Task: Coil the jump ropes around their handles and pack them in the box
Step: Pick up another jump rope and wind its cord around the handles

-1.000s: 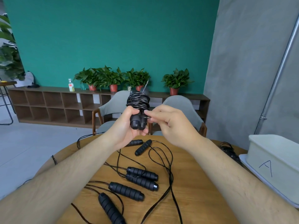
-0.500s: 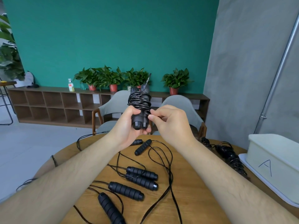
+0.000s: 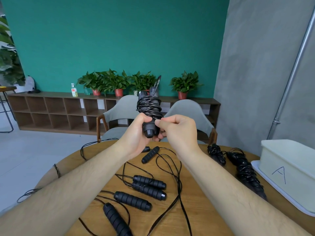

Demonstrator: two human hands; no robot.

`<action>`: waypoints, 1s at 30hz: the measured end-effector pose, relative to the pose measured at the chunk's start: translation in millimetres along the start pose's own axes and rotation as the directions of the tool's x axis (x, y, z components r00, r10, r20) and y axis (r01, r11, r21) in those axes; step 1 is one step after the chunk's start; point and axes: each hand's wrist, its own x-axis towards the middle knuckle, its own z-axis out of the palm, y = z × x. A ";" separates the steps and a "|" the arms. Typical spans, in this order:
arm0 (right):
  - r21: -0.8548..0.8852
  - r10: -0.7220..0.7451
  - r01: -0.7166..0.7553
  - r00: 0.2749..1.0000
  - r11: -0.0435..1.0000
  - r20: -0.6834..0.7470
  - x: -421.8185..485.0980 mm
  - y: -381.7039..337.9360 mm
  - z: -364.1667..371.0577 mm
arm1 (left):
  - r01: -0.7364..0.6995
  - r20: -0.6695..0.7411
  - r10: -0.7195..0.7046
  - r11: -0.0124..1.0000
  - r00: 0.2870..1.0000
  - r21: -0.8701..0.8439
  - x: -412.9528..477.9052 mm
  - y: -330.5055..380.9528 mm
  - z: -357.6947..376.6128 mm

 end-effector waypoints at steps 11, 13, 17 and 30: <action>-0.056 -0.027 0.034 0.992 0.998 0.123 1.6 3.6 -3.4 | -0.014 0.021 0.014 1.000 1.000 0.025 2.0 -1.6 -7.4; -0.118 -0.060 0.072 0.993 0.990 0.097 0.3 5.4 -0.6 | -0.026 -0.025 0.026 1.000 0.999 0.006 2.1 -3.0 -6.0; -0.403 -0.372 0.355 0.927 0.844 0.037 -2.0 12.9 2.8 | -0.025 -0.043 0.026 0.999 0.999 0.028 -0.5 -2.2 4.3; -0.554 -0.518 0.414 0.854 0.722 -0.036 5.6 17.4 -4.3 | 0.066 -0.222 -0.067 0.998 0.973 -0.008 25.9 -13.6 17.6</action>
